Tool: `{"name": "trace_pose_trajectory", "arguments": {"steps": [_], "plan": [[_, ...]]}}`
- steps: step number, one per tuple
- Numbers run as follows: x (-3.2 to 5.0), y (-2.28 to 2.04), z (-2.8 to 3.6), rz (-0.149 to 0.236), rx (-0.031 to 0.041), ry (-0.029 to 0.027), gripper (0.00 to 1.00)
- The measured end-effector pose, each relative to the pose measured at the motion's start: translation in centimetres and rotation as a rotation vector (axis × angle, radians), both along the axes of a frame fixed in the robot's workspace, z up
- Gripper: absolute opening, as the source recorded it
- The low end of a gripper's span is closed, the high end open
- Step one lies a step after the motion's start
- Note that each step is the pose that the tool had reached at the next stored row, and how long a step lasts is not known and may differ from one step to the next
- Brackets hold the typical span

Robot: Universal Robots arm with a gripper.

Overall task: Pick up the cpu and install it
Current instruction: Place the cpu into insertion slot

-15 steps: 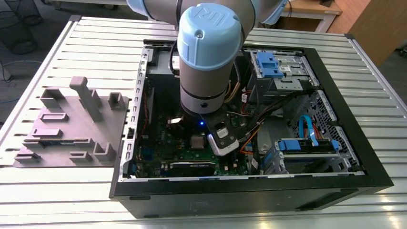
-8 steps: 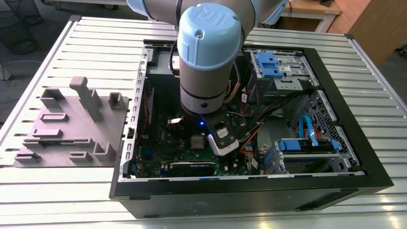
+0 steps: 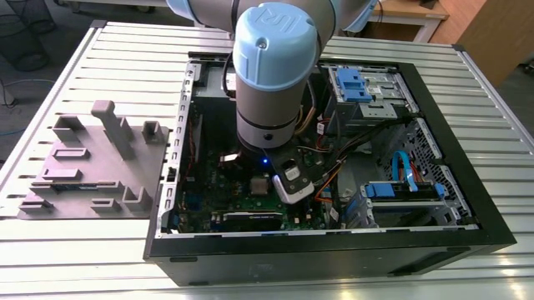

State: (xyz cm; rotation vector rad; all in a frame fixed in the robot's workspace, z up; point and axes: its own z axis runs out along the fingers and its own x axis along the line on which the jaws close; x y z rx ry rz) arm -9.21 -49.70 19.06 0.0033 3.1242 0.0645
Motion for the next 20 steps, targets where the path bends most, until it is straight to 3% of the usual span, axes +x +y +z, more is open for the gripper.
{"name": "trace_pose_trajectory", "arguments": {"steps": [20], "plan": [[0.09,0.0,-0.19,0.0,0.0,0.0002,0.48]]}}
